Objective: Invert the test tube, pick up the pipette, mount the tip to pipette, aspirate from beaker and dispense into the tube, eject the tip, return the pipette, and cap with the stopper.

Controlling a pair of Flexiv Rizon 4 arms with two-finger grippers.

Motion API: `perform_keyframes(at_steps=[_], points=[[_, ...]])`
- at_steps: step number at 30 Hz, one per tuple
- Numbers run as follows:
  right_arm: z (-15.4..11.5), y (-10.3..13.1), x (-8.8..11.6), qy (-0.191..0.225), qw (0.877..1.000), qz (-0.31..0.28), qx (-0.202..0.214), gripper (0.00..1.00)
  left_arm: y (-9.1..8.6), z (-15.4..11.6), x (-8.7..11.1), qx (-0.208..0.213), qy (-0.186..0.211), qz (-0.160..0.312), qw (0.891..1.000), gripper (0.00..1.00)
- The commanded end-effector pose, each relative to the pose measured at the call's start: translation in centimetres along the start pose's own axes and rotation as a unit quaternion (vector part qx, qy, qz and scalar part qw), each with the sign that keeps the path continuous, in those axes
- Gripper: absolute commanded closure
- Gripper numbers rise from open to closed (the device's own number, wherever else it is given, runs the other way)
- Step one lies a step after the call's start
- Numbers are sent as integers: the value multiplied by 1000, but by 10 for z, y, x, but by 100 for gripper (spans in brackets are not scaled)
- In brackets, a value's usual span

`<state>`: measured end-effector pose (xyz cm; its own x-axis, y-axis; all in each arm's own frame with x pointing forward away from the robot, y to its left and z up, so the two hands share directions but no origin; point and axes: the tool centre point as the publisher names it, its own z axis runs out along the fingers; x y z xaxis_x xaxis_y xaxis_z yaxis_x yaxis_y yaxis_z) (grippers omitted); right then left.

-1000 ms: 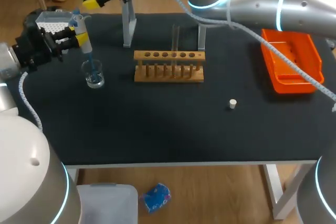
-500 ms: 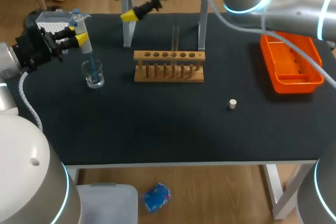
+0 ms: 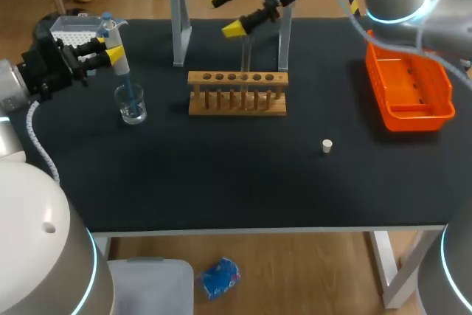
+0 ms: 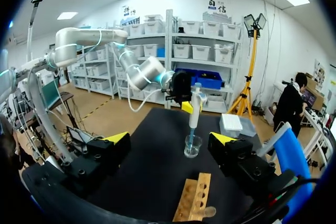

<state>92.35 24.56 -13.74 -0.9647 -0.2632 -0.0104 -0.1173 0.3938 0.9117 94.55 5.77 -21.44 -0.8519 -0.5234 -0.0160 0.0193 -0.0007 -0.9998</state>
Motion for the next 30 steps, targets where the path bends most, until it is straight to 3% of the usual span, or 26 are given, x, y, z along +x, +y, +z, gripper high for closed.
perform_keyframes(at_steps=[1, 14, 30], points=[[-21, -13, 13, -15, 1000, 1, -4, 0, -1, -1, 0, 0, 0, 0, 1000, 100], [-56, -56, 19, -56, 998, 16, -1, 0, -1, -1, 0, 0, 0, 0, 1000, 100], [-67, -117, -18, -59, 997, 39, 1, 0, -1, -1, 0, 0, 0, 0, 1000, 100]])
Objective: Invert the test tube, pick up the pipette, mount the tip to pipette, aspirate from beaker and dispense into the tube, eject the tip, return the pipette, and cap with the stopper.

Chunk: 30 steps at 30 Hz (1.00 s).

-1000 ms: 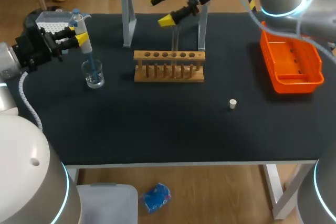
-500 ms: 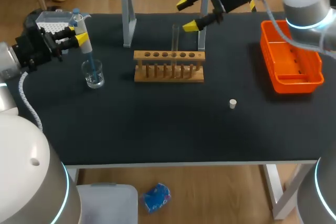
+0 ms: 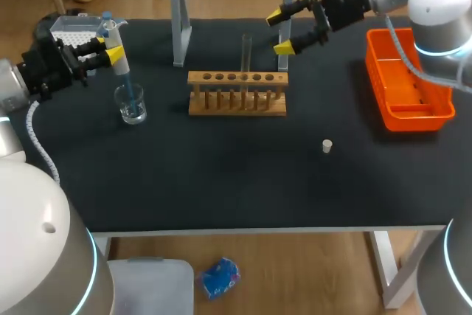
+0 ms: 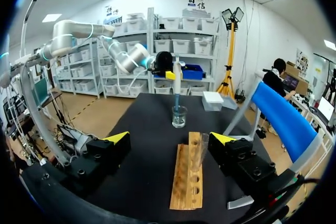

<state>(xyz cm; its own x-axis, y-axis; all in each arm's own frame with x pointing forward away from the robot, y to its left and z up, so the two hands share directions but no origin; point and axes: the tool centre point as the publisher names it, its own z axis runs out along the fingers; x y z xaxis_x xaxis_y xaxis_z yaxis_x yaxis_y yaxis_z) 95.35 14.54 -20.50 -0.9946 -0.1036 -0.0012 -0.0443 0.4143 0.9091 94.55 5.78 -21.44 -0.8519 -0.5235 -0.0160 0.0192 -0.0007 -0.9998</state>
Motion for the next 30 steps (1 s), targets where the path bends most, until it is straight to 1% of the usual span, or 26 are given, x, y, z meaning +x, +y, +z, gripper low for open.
perform_keyframes(at_steps=[1, 7, 11, 13, 17, 21, 24, 30], points=[[3, -13, -20, 14, 1000, 3, -2, 0, -1, -1, 0, 0, 0, 0, 1000, 100], [9, -25, -37, 20, 1000, 8, 3, 0, -1, -1, 0, 0, 0, 0, 1000, 100], [15, -31, -44, 24, 1000, 9, 6, 0, -1, -1, 0, 0, 0, 0, 1000, 100], [18, -33, -46, 29, 999, 10, 16, 0, -1, -1, 0, 0, 0, 0, 1000, 100], [24, -38, -49, 34, 999, 13, 27, 0, -1, -1, 0, 0, 0, 0, 1000, 100], [27, -40, -49, 35, 999, 14, 27, 0, -1, -1, 0, 0, 0, 0, 1000, 100], [30, -42, -47, 40, 998, 15, 38, 0, -1, -1, 0, 0, 0, 0, 1000, 100], [30, -42, -47, 40, 998, 15, 38, 0, -1, -1, 0, 0, 0, 0, 1000, 100]])
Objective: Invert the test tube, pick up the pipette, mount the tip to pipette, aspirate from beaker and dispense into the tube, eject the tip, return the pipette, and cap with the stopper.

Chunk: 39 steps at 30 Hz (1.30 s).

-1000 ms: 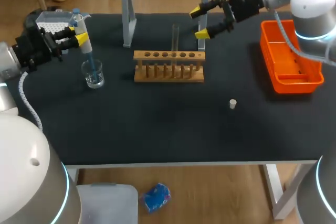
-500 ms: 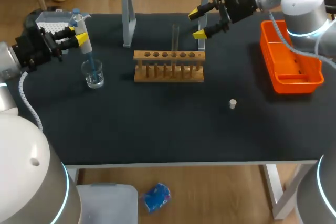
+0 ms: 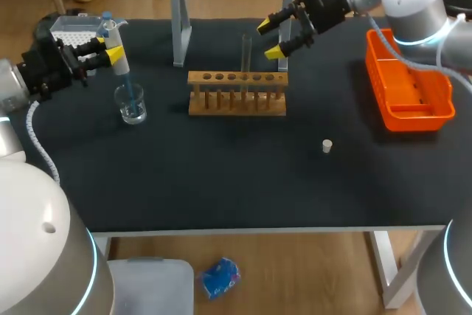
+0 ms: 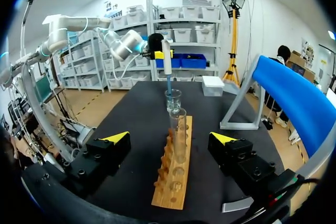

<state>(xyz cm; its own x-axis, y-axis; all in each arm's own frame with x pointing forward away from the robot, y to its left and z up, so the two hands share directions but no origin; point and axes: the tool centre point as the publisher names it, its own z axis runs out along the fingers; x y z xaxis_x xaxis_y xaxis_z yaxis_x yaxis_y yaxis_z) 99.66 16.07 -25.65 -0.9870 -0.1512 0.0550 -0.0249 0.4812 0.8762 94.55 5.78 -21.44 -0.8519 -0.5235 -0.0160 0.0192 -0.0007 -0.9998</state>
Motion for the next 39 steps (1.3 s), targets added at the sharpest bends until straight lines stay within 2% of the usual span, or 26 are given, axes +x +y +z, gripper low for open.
perform_keyframes(at_steps=[1, 11, 22, 39], points=[[-2, 0, -3, 5, 1000, 0, 2, 0, -1, -1, 0, 0, 0, 0, 1000, 100], [-2, 0, -3, 5, 1000, 0, 2, 0, -1, -1, 0, 0, 0, 0, 1000, 100], [-2, 0, -3, 5, 1000, 0, 2, 0, -21, -13, 2, -5, 1, 10, 1000, 100], [-2, 0, -3, 5, 1000, 0, 2, 0, -37, -3, 6, -7, 10, 17, 1000, 100]])
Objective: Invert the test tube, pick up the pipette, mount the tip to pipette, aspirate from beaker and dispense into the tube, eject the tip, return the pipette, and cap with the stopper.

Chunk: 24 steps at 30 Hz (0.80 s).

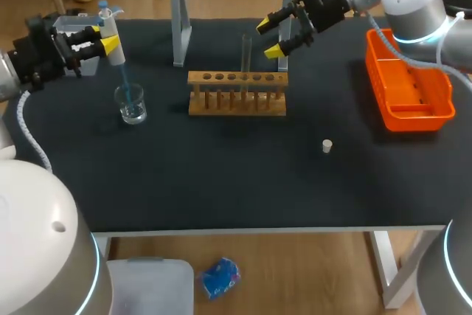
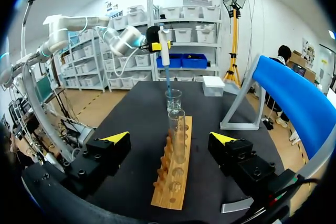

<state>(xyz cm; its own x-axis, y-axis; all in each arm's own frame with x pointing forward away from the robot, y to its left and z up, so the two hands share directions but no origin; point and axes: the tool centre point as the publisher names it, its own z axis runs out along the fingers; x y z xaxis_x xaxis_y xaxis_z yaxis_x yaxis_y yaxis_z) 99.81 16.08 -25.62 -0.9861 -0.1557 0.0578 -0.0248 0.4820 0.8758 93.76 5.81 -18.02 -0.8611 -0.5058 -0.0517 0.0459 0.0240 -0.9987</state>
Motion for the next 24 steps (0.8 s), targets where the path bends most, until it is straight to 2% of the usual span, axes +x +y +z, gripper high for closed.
perform_keyframes(at_steps=[1, 8, 12, 17, 24], points=[[-1, 0, -1, 3, 1000, 0, 2, 0, -3, 1, 0, -3, 1, 0, 1000, 100], [-1, 0, -1, 3, 1000, 0, 2, 0, -6, 3, 1, -1, 3, 2, 1000, 100], [-1, 0, -1, 3, 1000, 0, 2, 0, -15, 4, 2, -6, 5, 5, 1000, 100], [-1, 0, -1, 3, 1000, 0, 2, 0, -40, 5, 3, -21, 11, 14, 1000, 100], [-1, 0, -1, 3, 1000, 0, 2, 0, -93, 14, 6, -38, 17, 33, 999, 100]])
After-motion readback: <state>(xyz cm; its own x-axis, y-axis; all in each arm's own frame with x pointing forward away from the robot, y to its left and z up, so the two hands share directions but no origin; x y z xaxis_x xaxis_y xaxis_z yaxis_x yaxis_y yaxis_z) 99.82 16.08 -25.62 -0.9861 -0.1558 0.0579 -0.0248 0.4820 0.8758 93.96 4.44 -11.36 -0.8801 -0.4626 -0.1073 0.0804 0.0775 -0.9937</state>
